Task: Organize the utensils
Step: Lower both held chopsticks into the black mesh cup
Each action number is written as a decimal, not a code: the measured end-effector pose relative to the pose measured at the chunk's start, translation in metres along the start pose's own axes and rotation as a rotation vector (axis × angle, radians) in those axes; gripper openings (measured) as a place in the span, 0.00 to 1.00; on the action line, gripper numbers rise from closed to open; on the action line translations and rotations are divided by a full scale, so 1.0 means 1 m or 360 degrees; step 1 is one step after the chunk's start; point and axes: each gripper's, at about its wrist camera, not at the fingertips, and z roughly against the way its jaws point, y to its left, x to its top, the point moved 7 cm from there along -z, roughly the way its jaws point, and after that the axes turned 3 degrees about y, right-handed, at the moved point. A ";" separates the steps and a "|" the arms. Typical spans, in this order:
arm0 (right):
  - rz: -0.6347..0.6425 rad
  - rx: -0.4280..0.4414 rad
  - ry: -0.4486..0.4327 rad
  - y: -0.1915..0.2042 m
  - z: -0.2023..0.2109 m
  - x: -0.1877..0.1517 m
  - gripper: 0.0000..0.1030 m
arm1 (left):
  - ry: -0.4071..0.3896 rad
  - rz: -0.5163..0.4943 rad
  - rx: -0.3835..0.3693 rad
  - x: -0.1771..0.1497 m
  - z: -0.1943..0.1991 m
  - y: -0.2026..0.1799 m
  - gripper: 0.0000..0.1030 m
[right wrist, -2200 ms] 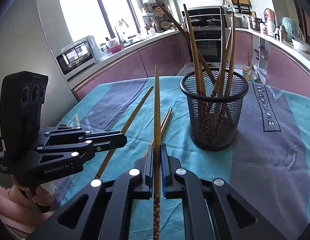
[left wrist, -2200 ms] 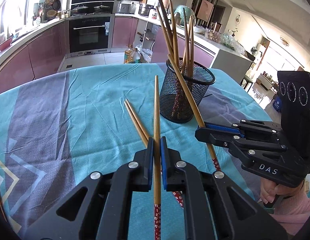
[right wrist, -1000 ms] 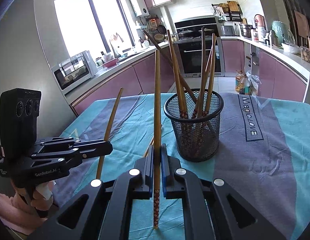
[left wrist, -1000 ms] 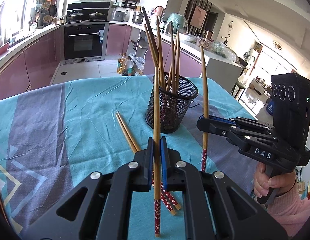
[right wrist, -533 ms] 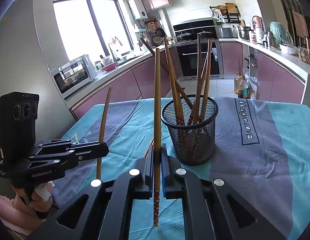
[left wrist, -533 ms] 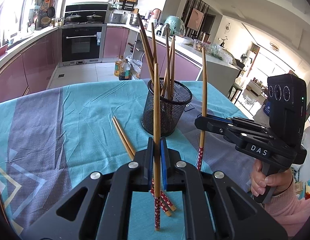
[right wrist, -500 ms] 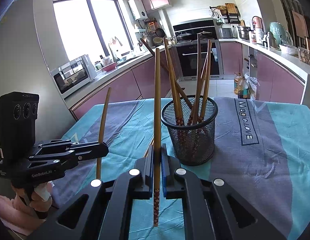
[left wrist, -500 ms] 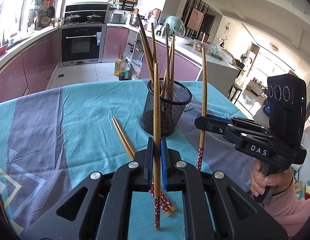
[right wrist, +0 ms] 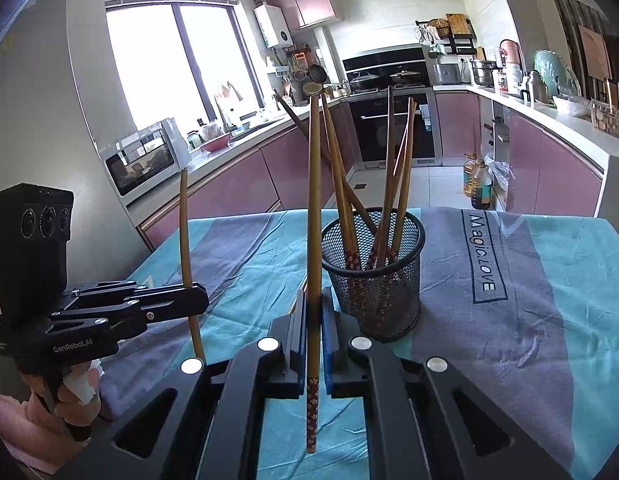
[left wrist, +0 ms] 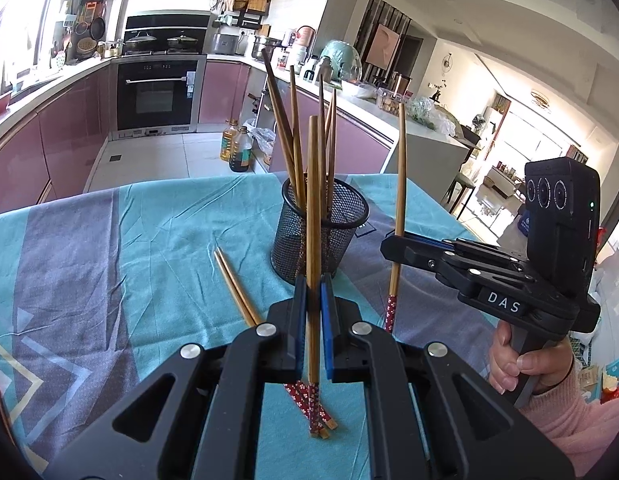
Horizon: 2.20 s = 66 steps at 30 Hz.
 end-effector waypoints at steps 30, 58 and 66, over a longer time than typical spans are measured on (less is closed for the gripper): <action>0.0004 -0.0018 -0.0166 -0.008 0.008 0.050 0.06 | -0.0082 -0.0007 -0.0077 0.041 -0.003 -0.007 0.07; 0.0040 -0.0042 -0.0284 -0.010 0.010 0.096 0.06 | -0.0256 -0.0078 -0.0111 0.103 0.020 -0.031 0.07; 0.0036 -0.0062 -0.0310 -0.012 0.006 0.105 0.06 | -0.0305 -0.0086 -0.0100 0.118 0.024 -0.036 0.07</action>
